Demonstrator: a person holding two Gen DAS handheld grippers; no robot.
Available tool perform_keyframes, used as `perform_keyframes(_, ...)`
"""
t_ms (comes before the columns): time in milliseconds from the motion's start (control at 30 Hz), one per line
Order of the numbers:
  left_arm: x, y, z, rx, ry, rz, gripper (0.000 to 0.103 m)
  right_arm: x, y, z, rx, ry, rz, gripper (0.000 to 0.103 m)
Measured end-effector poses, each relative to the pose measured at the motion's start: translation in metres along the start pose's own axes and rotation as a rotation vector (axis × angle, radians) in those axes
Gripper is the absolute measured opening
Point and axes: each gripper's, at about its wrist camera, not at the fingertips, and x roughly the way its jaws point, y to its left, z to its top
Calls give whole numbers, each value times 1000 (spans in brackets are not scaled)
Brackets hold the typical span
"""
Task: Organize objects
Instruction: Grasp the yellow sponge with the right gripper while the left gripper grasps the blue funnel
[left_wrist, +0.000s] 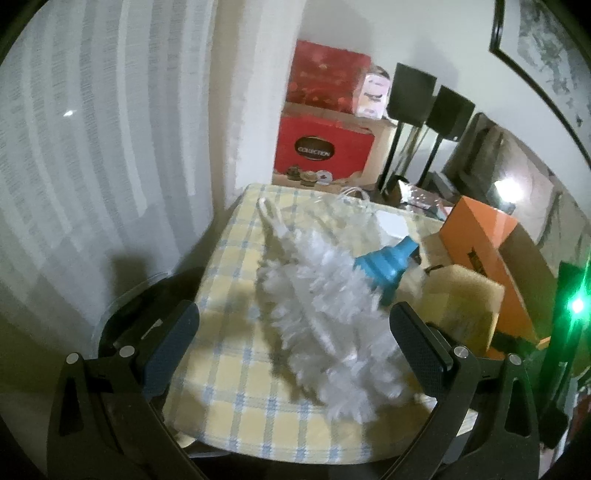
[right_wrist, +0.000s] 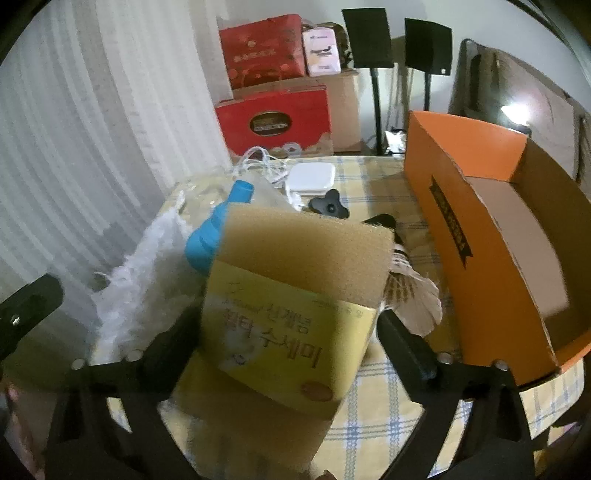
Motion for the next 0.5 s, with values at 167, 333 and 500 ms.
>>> perform_keyframes(167,7,-18,15,58,16,-20,103,-4,-3,0,-12,12,42,91)
perform_keyframes(333,18,-40,28,145,36,-25,103,-15,-6,2,-7,14,80,89)
perform_keyframes(500,39,-60,42,208,97,-55,103,-35,-13,7,-22,12,100,88)
